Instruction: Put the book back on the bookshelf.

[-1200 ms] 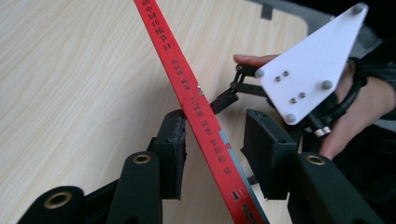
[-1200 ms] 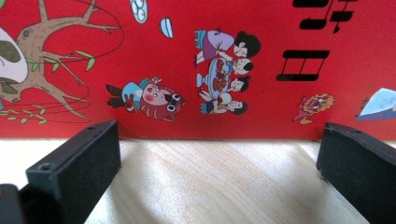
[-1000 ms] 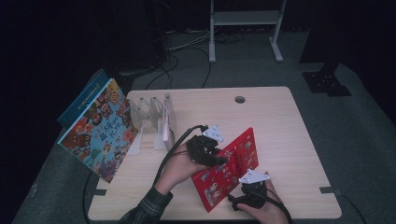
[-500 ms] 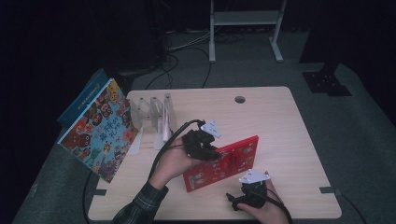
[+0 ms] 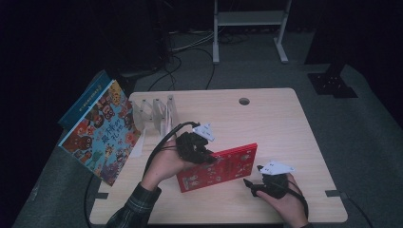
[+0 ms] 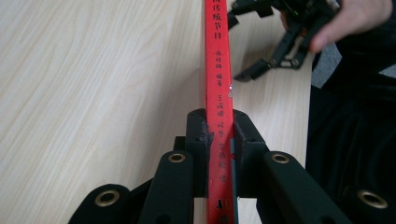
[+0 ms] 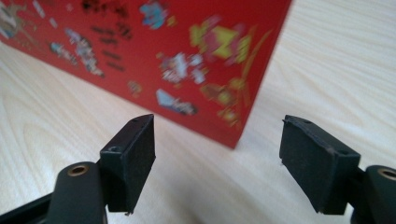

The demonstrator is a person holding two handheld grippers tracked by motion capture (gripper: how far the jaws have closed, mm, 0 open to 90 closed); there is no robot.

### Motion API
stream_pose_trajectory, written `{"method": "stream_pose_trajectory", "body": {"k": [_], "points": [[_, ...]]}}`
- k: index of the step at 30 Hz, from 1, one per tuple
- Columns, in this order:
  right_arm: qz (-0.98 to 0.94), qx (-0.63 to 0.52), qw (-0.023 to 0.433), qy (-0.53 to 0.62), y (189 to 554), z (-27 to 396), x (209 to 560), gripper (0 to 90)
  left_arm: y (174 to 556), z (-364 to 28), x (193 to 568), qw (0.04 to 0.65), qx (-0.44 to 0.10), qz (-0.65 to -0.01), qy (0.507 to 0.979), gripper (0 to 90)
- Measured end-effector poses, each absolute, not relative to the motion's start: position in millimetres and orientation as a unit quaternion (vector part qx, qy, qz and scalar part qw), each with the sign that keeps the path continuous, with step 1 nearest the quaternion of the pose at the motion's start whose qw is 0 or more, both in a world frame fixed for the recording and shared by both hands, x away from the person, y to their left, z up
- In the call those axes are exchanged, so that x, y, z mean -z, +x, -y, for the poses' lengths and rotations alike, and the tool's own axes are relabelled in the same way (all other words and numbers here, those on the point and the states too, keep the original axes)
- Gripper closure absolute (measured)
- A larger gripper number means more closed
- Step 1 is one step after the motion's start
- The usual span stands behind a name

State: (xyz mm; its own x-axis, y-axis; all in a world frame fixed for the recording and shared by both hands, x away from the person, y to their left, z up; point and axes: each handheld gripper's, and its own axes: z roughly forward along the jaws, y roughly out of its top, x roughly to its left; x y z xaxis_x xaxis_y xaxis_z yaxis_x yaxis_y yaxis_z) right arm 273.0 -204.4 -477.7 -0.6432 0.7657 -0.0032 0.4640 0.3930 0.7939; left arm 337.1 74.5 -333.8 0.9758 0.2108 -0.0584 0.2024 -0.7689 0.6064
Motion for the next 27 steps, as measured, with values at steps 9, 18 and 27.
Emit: {"method": "stream_pose_trajectory", "body": {"k": [9,18,27], "points": [[-0.829,-0.412,0.16,0.342,277,184,482,26.8,336,-85,334,0.322,0.003,-0.104,0.941,79.1],[-0.831,-0.412,0.164,0.336,271,176,484,26.5,338,-80,328,0.319,0.003,-0.104,0.942,73.4],[-0.834,-0.413,0.162,0.328,265,170,483,26.4,338,-43,329,0.296,0.008,-0.075,0.952,70.3]]}}
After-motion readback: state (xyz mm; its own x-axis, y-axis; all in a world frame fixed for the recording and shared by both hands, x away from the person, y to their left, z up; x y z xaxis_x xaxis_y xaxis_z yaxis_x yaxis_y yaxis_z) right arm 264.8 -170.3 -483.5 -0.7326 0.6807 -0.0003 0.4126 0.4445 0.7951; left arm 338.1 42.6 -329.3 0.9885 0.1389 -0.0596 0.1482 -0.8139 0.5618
